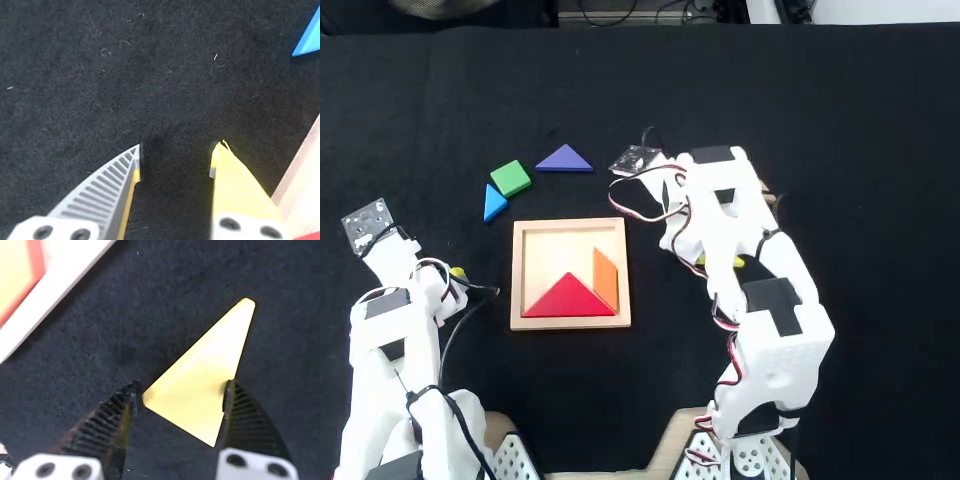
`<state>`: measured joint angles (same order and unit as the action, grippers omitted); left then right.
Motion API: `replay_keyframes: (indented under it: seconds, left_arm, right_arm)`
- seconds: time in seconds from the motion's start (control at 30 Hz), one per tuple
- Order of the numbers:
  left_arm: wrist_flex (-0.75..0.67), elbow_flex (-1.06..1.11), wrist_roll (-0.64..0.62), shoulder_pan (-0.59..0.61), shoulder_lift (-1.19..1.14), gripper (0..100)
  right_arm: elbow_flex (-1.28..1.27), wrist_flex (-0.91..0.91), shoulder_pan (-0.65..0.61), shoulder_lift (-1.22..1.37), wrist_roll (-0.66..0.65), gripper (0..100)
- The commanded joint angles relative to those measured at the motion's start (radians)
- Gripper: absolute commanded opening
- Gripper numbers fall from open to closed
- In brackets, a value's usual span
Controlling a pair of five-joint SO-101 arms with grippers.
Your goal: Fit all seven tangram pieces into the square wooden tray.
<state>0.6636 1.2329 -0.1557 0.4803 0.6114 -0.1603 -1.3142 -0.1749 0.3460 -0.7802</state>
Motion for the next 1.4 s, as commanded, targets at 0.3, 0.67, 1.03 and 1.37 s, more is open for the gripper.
replay_keyframes:
  seconds: [0.3,0.67,1.03,1.37]
  left_arm:
    - [0.000,-0.050,-0.006,-0.012,0.017,23]
    - [0.000,-0.050,-0.006,-0.012,0.017,23]
    - [0.000,-0.050,-0.006,-0.012,0.017,23]
    - [0.000,-0.048,-0.005,-0.012,0.017,23]
  right_arm:
    - [-0.021,0.009,-0.021,0.108,0.005,23.7]
    - [-0.015,0.009,-0.021,0.105,0.003,17.5]
    - [0.160,-0.193,-0.020,-0.111,-0.002,26.2]
    - [-0.163,-0.230,-0.018,-0.372,-0.265,26.1]
